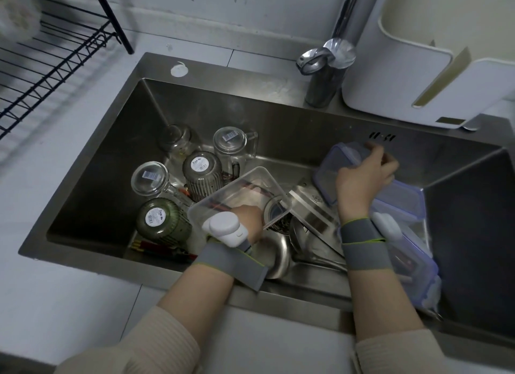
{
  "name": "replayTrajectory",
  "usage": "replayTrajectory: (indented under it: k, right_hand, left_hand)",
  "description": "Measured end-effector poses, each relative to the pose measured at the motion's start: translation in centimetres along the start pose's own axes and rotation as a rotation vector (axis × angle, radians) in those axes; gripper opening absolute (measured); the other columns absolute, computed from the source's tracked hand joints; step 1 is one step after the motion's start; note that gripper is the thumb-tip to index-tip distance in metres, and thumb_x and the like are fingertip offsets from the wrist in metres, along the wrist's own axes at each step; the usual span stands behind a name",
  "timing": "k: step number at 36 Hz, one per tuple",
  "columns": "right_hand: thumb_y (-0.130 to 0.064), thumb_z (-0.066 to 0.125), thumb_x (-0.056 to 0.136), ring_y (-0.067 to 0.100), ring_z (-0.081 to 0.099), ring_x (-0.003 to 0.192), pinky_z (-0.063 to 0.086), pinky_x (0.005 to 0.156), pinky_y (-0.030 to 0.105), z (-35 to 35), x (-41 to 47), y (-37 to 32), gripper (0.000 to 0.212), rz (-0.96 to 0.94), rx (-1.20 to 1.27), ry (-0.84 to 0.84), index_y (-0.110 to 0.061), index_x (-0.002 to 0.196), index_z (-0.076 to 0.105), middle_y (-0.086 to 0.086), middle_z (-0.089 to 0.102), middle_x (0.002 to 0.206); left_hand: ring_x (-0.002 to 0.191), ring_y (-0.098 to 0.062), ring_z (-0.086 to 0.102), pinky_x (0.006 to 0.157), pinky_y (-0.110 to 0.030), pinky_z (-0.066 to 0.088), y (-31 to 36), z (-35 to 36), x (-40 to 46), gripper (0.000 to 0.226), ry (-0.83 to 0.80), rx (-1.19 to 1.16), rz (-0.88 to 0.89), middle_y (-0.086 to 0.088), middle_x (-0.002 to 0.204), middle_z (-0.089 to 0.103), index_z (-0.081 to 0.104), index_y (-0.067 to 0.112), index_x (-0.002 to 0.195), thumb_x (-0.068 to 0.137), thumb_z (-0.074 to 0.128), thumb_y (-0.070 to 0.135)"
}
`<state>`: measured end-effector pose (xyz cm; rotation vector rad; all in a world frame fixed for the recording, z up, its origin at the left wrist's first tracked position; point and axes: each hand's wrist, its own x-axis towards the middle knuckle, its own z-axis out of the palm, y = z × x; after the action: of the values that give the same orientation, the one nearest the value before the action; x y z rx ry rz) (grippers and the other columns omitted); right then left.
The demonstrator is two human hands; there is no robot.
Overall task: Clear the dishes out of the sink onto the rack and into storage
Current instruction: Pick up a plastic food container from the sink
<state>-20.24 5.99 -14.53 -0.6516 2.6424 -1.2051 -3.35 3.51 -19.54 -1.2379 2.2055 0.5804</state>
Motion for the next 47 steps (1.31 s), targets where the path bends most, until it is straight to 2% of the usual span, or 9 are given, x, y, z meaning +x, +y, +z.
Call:
replayTrajectory:
  k: [9, 13, 17, 19, 24, 30, 37, 42, 47]
  right_hand:
    - [-0.007, 0.066, 0.087, 0.037, 0.043, 0.123, 0.034, 0.104, 0.031, -1.0, 0.6, 1.1, 0.048, 0.036, 0.032, -0.046, -0.005, 0.13, 0.045, 0.018, 0.03, 0.139]
    - [-0.02, 0.082, 0.075, 0.038, 0.042, 0.125, 0.04, 0.104, 0.038, -2.9, 1.4, 2.4, 0.086, 0.171, -0.025, -0.278, -0.006, 0.142, 0.03, 0.022, 0.029, 0.142]
    - [-0.014, 0.08, 0.076, 0.027, 0.061, 0.084, 0.046, 0.049, 0.022, -5.7, 2.0, 4.3, 0.055, 0.321, -0.342, -0.576, -0.003, 0.122, 0.05, 0.014, 0.057, 0.1]
    - [-0.022, 0.079, 0.078, 0.027, 0.061, 0.085, 0.045, 0.064, 0.024, -6.7, 1.9, 5.4, 0.033, 0.259, -0.666, -0.678, -0.005, 0.097, 0.059, 0.013, 0.062, 0.095]
    - [-0.053, 0.082, 0.066, 0.036, 0.023, 0.142, 0.027, 0.114, 0.041, -6.0, 0.9, 8.1, 0.116, 0.131, -1.113, -0.844, -0.011, 0.152, 0.015, 0.015, 0.024, 0.154]
    - [-0.053, 0.086, 0.058, 0.042, 0.002, 0.146, 0.016, 0.118, 0.052, -2.8, 0.0, 9.6, 0.144, 0.115, -1.075, -0.885, -0.012, 0.151, -0.015, 0.023, -0.002, 0.157]
    - [-0.049, 0.091, 0.049, 0.045, 0.039, 0.128, 0.039, 0.105, 0.052, -3.2, -0.2, 9.8, 0.117, 0.134, -1.026, -0.737, -0.021, 0.141, 0.023, 0.022, 0.027, 0.143]
    - [-0.031, 0.074, 0.077, 0.036, 0.046, 0.13, 0.041, 0.106, 0.044, -3.0, -0.1, 8.8, 0.079, 0.065, -1.044, -0.758, -0.007, 0.143, 0.037, 0.018, 0.043, 0.143]
    - [-0.019, 0.056, 0.09, 0.04, 0.059, 0.111, 0.049, 0.087, 0.038, -3.8, -0.4, 7.3, 0.028, -0.072, -0.806, -0.36, -0.004, 0.113, 0.062, 0.021, 0.062, 0.117]
  left_hand:
    - [0.104, -0.023, 0.062, 0.073, -0.027, 0.042, -0.7, 0.4, 0.7, 0.022, 0.185, -0.154, 0.024, -0.003, 0.11, 0.065, 0.065, 0.016, 0.109, 0.09, 0.054, 0.015]
    - [0.098, -0.025, 0.062, 0.071, -0.029, 0.042, -0.5, 0.3, 0.4, 0.016, 0.263, -0.221, 0.079, -0.003, 0.102, 0.064, 0.062, 0.017, 0.102, 0.09, 0.054, 0.023]
    - [0.09, -0.029, 0.061, 0.068, -0.034, 0.043, 0.0, -0.9, -0.3, 0.018, 0.374, -0.298, 0.123, -0.006, 0.091, 0.063, 0.05, 0.017, 0.09, 0.095, 0.05, 0.033]
    - [0.088, -0.033, 0.062, 0.069, -0.036, 0.047, 0.2, -1.7, -0.8, 0.021, 0.452, -0.365, 0.11, -0.01, 0.093, 0.065, 0.053, 0.012, 0.094, 0.097, 0.047, 0.032]
    - [0.084, -0.034, 0.064, 0.074, -0.043, 0.051, 0.7, -2.7, -1.8, 0.026, 0.619, -0.49, 0.087, -0.011, 0.094, 0.069, 0.058, 0.009, 0.101, 0.101, 0.04, 0.029]
    - [0.082, -0.03, 0.064, 0.073, -0.045, 0.051, 1.0, -2.7, -1.9, 0.023, 0.706, -0.584, 0.142, -0.005, 0.09, 0.07, 0.061, 0.012, 0.097, 0.098, 0.045, 0.029]
    - [0.075, -0.018, 0.061, 0.066, -0.033, 0.048, 1.2, -2.3, -2.0, 0.033, 0.68, -0.606, 0.197, 0.008, 0.079, 0.064, 0.059, 0.02, 0.09, 0.082, 0.068, 0.051]
    - [0.08, -0.014, 0.06, 0.069, -0.035, 0.049, 1.3, -2.3, -1.9, 0.053, 0.611, -0.568, 0.242, 0.01, 0.082, 0.062, 0.056, 0.024, 0.093, 0.061, 0.082, 0.058]
    - [0.077, -0.012, 0.055, 0.063, -0.03, 0.04, 1.2, -2.2, -1.7, 0.044, 0.706, -0.555, 0.217, 0.011, 0.082, 0.06, 0.052, 0.025, 0.091, 0.067, 0.081, 0.047]
